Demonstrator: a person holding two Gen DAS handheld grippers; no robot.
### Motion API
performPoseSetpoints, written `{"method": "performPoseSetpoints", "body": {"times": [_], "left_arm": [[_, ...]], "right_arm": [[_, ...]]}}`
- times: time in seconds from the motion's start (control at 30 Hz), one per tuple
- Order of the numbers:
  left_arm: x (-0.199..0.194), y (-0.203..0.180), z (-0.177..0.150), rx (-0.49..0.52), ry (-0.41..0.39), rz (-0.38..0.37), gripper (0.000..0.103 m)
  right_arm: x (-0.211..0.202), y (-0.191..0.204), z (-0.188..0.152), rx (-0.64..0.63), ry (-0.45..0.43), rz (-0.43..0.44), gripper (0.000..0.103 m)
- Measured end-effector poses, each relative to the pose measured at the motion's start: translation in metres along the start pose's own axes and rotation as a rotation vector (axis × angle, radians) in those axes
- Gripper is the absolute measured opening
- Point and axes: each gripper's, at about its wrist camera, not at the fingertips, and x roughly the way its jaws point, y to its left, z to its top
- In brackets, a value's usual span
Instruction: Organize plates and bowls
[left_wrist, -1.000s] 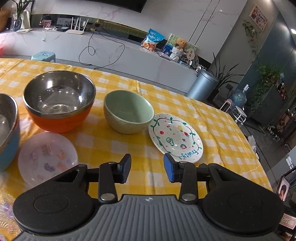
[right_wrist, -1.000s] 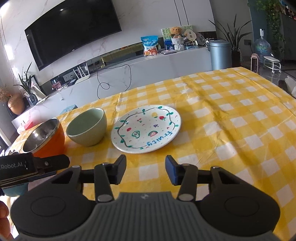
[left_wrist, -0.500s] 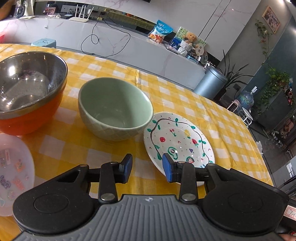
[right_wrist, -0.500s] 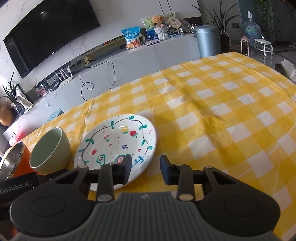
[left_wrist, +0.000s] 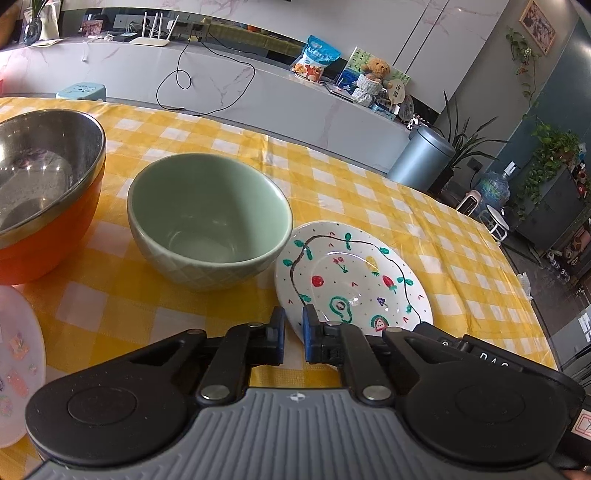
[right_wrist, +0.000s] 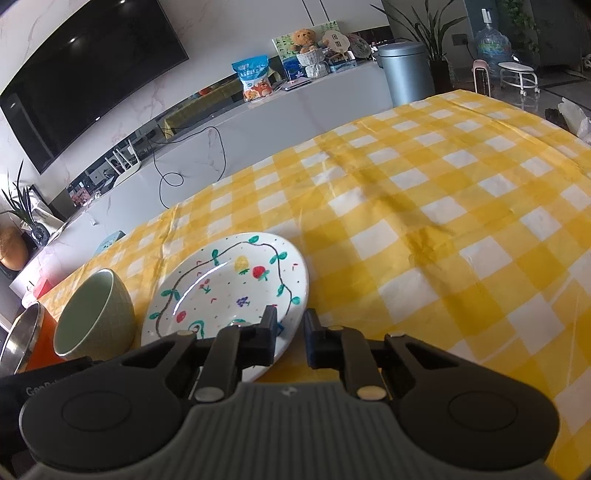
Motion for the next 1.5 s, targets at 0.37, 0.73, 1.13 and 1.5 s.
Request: {"method": "performPoseSetpoints", "body": {"times": [0.37,0.73,1.13,1.5], "left_arm": [[-0.026,-0.002,-0.013,0.016,0.007,-0.074,0.0],[-0.03,0.015,-0.006,-0.017,-0.037,0.028,0.026],[0.002,0.005,-0.003,-0.002,-0.034,0.017,0.026],[0.007,0.004,-0.003,0.002,-0.029,0.021,0.016]], "right_arm": [[-0.036,0.014,-0.028,-0.051,0.004,-0.011,0.0],[-0.038,0.007,-0.028,-0.03,-0.013,0.03,0.024],[-0.004,-0.001,-0.001,-0.035,-0.022,0.015,0.028],[0.005,-0.002,-0.001,-0.008,-0.023,0.016,0.012]]}}
